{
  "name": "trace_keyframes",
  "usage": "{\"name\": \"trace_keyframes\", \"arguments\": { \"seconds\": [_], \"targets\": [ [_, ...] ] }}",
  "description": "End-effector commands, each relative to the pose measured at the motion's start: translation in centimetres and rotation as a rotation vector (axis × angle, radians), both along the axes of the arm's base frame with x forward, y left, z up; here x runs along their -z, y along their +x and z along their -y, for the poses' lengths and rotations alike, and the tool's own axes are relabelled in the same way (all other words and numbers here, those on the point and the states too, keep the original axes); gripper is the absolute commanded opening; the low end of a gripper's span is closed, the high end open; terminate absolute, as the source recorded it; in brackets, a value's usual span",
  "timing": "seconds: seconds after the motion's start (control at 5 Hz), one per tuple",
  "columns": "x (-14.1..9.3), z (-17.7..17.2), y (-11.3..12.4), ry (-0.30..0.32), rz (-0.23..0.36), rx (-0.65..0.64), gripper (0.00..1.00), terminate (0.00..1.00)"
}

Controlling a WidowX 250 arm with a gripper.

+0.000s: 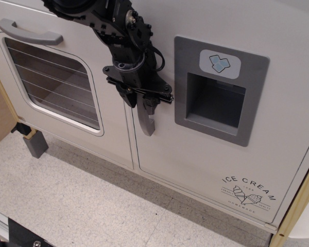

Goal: Open fridge

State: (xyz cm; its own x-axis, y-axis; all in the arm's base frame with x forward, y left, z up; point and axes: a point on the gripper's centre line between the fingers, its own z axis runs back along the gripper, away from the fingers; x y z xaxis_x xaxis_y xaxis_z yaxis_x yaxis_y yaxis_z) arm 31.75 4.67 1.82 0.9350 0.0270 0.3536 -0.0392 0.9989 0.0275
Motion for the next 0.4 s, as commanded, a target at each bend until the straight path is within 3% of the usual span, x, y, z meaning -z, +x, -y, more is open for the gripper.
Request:
{"name": "trace_keyframes", "arguments": {
  "seconds": [0.0, 0.2],
  "targets": [
    [-1.3, -0.8, -0.3, 0.011, 0.073, 0.016, 0.0, 0.0],
    [-1.2, -1.0, -1.8, 0.001, 0.072, 0.026, 0.0, 0.0]
  ]
}}
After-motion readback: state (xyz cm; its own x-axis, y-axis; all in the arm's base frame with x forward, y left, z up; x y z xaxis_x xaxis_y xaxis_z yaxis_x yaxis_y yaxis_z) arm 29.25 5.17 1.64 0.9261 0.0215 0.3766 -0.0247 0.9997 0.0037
